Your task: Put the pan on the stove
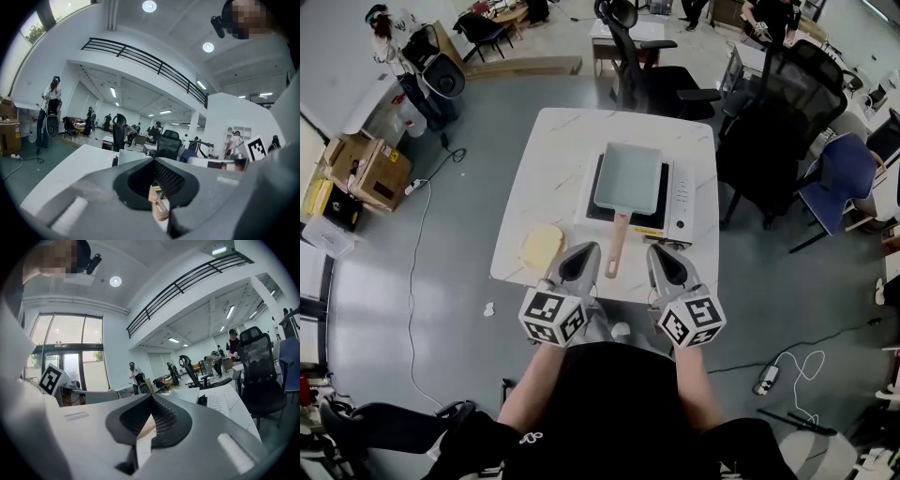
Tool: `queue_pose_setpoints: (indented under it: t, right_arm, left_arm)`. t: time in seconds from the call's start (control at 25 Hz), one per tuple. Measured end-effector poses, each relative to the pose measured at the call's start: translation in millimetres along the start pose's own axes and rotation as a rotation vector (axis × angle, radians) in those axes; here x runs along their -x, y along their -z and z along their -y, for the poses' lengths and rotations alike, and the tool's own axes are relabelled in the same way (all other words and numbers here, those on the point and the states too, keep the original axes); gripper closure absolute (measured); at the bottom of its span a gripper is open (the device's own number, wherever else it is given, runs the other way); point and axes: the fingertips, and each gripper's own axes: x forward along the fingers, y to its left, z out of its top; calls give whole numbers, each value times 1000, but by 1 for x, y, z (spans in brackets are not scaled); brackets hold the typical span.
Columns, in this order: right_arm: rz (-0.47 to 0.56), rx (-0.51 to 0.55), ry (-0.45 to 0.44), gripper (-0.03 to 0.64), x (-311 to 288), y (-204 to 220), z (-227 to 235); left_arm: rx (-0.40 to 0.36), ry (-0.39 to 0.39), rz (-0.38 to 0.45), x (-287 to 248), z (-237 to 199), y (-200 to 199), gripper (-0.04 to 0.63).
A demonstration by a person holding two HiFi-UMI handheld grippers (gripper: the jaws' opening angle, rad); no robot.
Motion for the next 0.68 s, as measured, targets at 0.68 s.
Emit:
queue_pose_setpoints:
  t: [0.68]
  right_arm:
    - [13,23,31,627,3,-7,15]
  left_arm:
    - [-11,-3,17,-9,2,-11,594]
